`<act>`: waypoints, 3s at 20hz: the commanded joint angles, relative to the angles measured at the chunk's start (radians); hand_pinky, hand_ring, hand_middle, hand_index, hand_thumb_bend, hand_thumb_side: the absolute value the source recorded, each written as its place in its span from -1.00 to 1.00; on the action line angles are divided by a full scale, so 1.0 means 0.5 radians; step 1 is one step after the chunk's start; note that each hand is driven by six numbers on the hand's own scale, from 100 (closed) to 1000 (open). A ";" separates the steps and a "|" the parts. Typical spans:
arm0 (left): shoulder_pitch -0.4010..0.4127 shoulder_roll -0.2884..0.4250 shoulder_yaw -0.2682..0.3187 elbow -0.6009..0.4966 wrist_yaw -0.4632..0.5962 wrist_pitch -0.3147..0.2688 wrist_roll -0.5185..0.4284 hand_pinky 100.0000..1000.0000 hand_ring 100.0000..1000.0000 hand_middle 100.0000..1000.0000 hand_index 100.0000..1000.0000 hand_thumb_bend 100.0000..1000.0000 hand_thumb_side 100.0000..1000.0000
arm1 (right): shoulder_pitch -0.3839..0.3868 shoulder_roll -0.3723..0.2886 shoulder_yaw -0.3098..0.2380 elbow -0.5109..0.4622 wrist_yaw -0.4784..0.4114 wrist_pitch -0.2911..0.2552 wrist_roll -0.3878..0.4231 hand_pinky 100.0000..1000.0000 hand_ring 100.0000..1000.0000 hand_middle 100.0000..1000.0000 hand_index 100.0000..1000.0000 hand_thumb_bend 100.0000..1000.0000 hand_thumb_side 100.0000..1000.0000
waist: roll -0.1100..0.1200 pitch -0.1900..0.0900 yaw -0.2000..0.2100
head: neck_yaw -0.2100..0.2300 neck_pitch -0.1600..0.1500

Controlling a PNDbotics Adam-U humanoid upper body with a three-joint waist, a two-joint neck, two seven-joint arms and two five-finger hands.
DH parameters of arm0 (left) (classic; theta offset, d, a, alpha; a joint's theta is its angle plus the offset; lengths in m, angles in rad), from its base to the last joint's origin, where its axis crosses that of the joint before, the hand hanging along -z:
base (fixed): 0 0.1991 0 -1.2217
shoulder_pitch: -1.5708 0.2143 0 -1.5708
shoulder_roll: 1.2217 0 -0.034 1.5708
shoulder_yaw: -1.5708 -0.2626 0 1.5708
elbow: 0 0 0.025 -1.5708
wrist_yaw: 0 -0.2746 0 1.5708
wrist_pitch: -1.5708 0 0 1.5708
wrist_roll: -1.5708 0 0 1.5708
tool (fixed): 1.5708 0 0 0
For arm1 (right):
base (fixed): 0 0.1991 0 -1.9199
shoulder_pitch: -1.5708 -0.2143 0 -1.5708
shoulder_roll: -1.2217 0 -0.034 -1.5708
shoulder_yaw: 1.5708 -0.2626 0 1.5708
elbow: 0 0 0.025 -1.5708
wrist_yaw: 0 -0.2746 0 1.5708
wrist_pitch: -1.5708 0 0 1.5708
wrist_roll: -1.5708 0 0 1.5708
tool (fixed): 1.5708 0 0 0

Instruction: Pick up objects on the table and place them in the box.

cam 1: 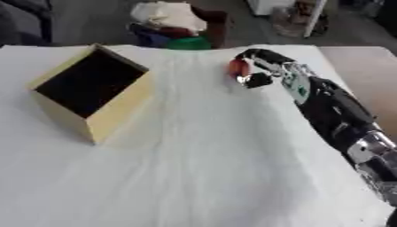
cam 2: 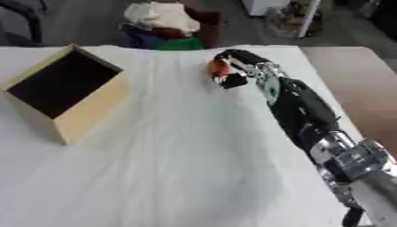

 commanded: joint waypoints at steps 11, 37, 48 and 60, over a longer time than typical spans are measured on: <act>-0.029 0.000 0.000 -0.029 0.006 -0.004 -0.011 0.43 0.17 0.18 0.76 -1.00 0.29 | -0.009 -0.040 -0.012 -0.093 0.136 -0.030 -0.327 0.57 0.78 0.41 -0.30 -1.00 -0.88 | 0.007 -0.034 -0.025 | 0.003 -0.031; -0.092 -0.017 -0.035 -0.029 0.019 -0.072 -0.076 0.44 0.18 0.19 0.76 -1.00 0.28 | -0.153 0.127 0.314 -1.144 -0.381 -0.470 0.309 0.60 0.68 0.33 -0.44 -1.00 -0.92 | -0.098 -0.084 0.145 | -0.091 -0.046; -0.129 -0.036 -0.051 -0.029 0.011 -0.082 -0.088 0.44 0.18 0.19 0.76 -1.00 0.27 | -0.162 0.232 0.253 -0.894 0.022 -0.223 0.003 0.60 0.67 0.39 -0.18 -1.00 -0.91 | -0.177 -0.046 0.232 | -0.128 -0.062; -0.131 -0.031 -0.057 -0.029 0.014 -0.077 -0.097 0.44 0.18 0.19 0.76 -1.00 0.27 | -0.037 0.129 0.268 -1.050 0.282 0.177 -0.615 0.56 0.66 0.54 0.94 -1.00 -0.53 | -0.166 -0.055 0.210 | -0.121 -0.060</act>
